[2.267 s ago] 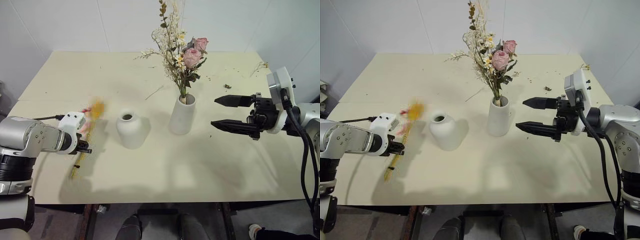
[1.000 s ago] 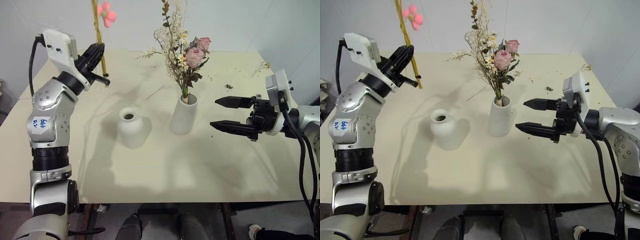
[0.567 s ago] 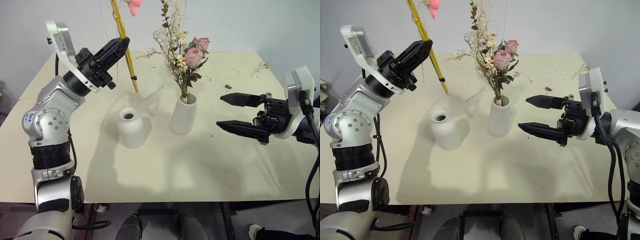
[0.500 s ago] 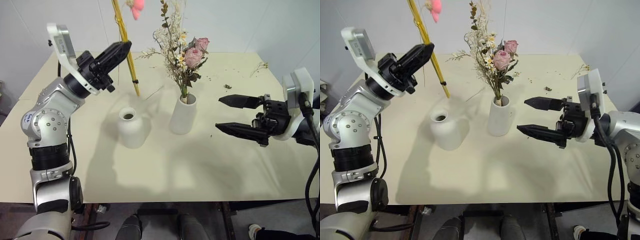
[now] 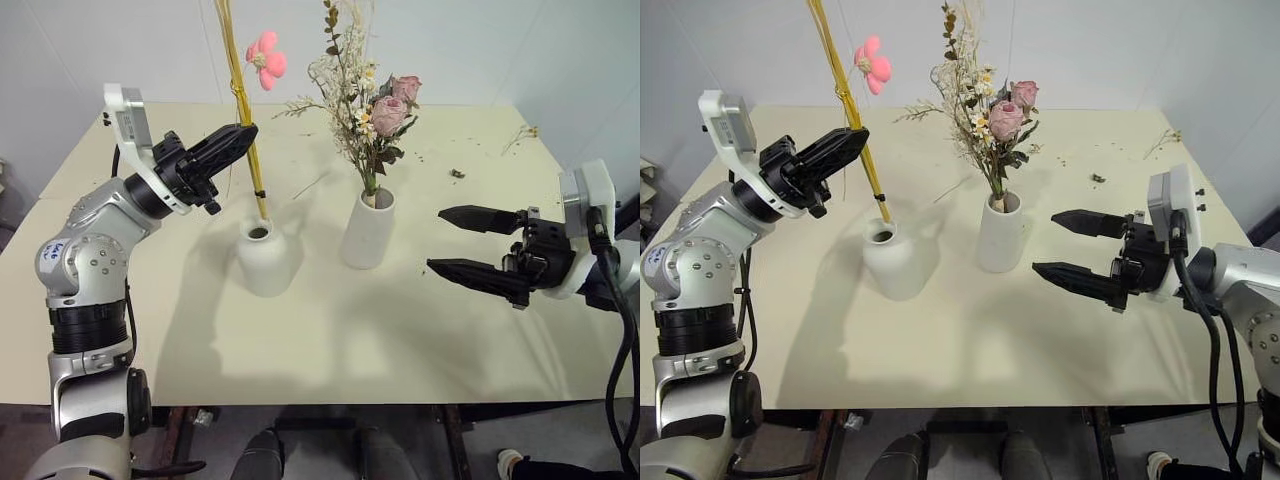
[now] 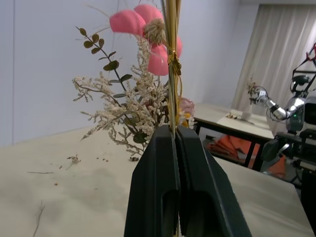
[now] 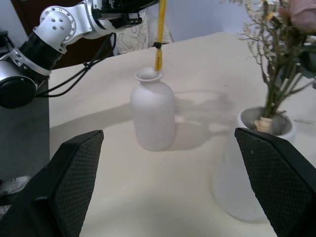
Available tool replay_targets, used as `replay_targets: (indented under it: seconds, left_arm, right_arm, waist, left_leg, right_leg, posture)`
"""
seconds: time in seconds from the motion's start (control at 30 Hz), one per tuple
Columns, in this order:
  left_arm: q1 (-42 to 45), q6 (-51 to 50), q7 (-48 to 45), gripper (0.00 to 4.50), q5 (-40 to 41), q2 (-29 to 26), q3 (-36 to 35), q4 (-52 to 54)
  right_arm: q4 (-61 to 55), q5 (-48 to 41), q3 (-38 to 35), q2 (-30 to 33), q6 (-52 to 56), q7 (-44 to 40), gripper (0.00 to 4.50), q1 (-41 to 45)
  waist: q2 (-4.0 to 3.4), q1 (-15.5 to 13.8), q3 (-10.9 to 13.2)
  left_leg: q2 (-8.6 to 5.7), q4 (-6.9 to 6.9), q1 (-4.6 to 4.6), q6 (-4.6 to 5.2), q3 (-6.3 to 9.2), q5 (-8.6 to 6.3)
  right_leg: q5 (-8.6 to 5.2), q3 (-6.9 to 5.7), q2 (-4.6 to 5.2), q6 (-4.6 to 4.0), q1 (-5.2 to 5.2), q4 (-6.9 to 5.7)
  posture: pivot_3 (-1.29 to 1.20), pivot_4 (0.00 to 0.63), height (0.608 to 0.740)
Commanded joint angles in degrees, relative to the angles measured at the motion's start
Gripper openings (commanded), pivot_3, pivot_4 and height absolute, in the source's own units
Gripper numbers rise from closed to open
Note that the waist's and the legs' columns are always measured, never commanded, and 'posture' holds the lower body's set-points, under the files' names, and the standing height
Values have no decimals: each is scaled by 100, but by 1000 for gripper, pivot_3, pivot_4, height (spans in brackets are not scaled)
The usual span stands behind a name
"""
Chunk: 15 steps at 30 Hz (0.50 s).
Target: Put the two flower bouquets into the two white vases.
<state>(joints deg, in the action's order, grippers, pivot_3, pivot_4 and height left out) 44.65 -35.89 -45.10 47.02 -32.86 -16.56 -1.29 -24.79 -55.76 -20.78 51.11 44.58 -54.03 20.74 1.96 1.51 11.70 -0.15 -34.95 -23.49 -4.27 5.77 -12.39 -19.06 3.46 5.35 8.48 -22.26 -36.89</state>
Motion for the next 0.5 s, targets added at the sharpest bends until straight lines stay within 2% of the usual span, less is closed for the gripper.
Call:
replay_targets:
  seconds: [0.03, 0.33, 0.5]
  left_arm:
    - [-12, -74, -58, 12, -32, -148, 2, 117]
    - [-487, -271, -195, 12, -88, -416, 63, 344]
    - [-702, 42, -335, 12, -273, -372, 164, 313]
  right_arm:
    - [-183, -113, -225, 24, -143, 43, 4500, -7]
    - [-129, -99, -239, 77, -182, 33, 4500, -22]
    - [-95, -71, -181, 60, -191, 46, 4500, 17]
  waist:
    - [0, 1, 0]
    - [0, -3, 0]
    - [0, -9, 0]
  left_leg:
    - [1, 0, 0, 0, 0, 0]
    - [1, 4, 0, 0, 1, 0]
    - [1, 4, 0, 0, 0, 0]
  right_leg:
    - [0, 0, -1, 0, 0, -1]
    - [0, 0, 0, 0, 0, 2]
    - [0, 0, 1, -1, 0, 3]
  posture:
    - [0, 150, 740]
    - [0, 150, 740]
    - [0, 150, 740]
